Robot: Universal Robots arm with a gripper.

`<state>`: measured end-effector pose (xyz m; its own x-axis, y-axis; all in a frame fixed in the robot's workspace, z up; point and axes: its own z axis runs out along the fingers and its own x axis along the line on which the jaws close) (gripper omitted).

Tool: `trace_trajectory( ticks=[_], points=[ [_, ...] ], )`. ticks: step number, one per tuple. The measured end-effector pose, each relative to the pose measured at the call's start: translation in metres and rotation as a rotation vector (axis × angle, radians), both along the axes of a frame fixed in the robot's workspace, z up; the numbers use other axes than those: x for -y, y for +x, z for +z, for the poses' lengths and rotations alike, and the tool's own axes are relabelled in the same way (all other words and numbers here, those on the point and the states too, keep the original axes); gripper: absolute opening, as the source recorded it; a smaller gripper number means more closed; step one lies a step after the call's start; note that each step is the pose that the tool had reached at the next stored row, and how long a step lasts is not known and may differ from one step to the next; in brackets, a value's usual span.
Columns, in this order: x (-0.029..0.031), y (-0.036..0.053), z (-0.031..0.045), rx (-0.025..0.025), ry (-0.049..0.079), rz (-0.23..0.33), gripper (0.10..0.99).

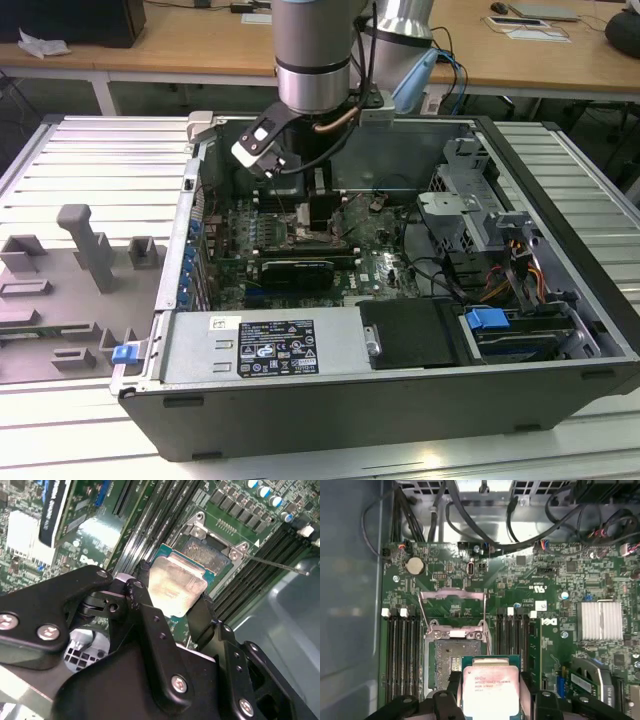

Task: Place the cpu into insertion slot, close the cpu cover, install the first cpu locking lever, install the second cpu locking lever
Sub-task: 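Place the cpu into insertion slot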

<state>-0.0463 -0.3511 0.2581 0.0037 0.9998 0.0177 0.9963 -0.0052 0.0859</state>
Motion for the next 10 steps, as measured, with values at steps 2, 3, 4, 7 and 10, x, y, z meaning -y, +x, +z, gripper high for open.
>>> trace_trajectory(
  ticks=[2,3,4,7,10],
  points=[
    [-0.0055,-0.0004,-0.0069,-0.0001,0.000,0.000,0.541],
    [-0.0082,-0.0003,-0.0095,-0.0001,0.000,0.000,0.541],
    [-0.0101,-0.0003,-0.0114,0.0000,0.000,0.000,0.541],
    [-0.0185,-0.0003,-0.0188,0.0001,0.000,0.000,0.541],
    [-0.0238,-0.0003,-0.0271,-0.0001,-0.013,0.000,0.541]
  ],
)
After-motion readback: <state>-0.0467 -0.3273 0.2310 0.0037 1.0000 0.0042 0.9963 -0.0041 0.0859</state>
